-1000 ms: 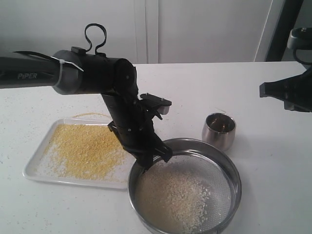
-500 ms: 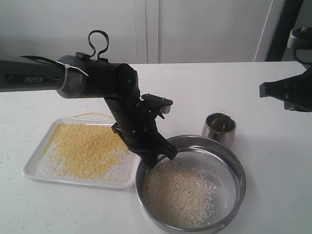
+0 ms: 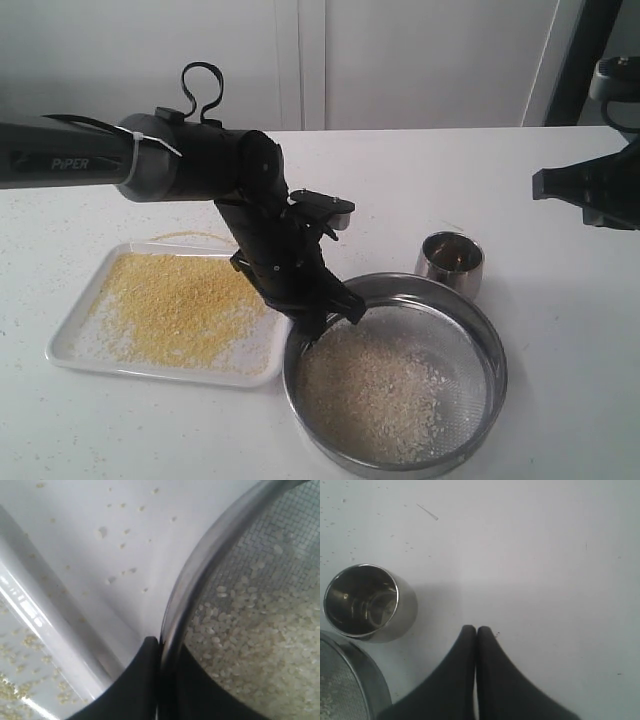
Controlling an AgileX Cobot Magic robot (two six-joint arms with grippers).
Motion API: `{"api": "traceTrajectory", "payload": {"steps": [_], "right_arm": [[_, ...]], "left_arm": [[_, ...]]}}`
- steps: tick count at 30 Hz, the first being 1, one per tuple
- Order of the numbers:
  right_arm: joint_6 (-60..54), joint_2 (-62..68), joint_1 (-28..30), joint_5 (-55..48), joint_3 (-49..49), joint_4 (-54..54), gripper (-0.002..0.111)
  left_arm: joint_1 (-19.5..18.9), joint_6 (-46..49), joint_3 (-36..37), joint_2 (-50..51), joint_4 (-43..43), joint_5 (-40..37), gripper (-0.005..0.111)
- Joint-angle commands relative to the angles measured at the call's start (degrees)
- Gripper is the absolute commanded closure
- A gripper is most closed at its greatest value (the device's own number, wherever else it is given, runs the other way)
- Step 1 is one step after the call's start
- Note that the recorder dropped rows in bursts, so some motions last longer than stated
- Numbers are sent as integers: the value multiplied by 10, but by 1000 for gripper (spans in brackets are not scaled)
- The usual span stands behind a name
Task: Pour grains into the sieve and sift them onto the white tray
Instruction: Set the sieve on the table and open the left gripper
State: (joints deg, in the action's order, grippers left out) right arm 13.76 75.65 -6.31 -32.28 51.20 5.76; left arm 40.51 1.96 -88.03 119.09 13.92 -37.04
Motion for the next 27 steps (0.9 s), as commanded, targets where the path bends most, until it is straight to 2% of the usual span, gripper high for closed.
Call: {"api": "traceTrajectory", "payload": {"steps": [1, 3, 6, 20, 27], "right_arm": [[0, -1, 2, 8, 1, 2, 108], [0, -1, 2, 8, 1, 2, 108], [0, -1, 2, 8, 1, 2, 108], [0, -1, 2, 7, 1, 2, 108], [0, -1, 2, 7, 1, 2, 108]], "left_arm": [[2, -8, -1, -4, 15, 1, 79], [2, -8, -1, -4, 15, 1, 72], [2, -8, -1, -4, 15, 1, 69], [2, -8, -1, -26, 13, -10, 69], [2, -8, -1, -44, -7, -70, 69]]}}
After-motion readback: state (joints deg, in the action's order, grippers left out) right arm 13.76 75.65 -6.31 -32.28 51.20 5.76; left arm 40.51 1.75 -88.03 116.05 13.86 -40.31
